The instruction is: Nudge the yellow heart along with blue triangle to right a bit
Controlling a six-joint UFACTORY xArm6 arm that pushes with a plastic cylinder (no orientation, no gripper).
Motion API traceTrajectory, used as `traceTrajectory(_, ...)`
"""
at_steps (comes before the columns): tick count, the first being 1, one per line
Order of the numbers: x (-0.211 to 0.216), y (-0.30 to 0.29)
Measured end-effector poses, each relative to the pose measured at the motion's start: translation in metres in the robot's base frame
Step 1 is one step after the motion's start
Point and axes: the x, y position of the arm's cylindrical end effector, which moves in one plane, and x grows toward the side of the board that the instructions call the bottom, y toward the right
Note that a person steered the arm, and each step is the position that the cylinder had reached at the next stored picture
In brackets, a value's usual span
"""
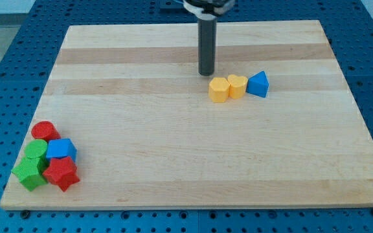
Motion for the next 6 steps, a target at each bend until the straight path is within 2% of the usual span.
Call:
traceTrajectory(2,0.065,-0.017)
traceTrajectory(3,0.057,-0.020)
traceTrajectory(4,0.021,-0.007)
traceTrajectory(5,0.042,0.052)
traceTrajectory(6,0.098,0.074)
